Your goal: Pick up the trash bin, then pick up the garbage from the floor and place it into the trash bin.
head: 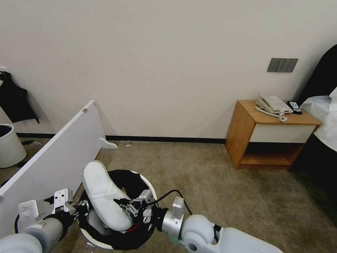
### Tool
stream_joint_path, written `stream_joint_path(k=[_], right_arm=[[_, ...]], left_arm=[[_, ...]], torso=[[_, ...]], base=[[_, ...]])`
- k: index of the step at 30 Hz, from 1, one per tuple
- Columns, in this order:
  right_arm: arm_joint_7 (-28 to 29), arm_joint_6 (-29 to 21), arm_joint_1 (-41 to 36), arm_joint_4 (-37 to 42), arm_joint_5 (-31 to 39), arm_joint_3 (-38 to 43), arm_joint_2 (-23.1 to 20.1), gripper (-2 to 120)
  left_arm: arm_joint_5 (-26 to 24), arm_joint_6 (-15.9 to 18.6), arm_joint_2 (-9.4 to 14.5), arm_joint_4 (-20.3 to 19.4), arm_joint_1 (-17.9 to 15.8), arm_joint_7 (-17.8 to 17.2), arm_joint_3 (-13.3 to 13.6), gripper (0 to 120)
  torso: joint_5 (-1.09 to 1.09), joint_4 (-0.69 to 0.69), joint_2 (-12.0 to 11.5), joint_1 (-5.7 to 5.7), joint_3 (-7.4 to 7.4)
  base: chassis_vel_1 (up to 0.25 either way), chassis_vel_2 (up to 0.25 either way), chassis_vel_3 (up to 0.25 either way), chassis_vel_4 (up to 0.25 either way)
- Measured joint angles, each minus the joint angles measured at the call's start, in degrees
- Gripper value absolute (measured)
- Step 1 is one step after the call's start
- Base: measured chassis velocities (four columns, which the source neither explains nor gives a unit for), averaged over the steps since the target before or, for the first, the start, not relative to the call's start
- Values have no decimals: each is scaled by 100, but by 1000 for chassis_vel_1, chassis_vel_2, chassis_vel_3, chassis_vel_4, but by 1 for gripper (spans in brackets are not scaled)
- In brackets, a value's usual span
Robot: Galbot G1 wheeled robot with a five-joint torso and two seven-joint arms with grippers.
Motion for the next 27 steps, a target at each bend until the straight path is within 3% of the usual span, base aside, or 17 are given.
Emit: stream_joint_path(k=[16,27], right_arm=[[-20,11,-113,50,-100,60,-164,0],[101,25,-134,-2,-194,45,-143,35]], left_arm=[[-72,-5,64,0,-36,-30,2,1],[-114,-4,82,-14,-43,-56,-1,1]], torso=[[0,0,0,0,0],[0,0,0,-1,0]], base=[[0,0,0,0],[0,0,0,0]])
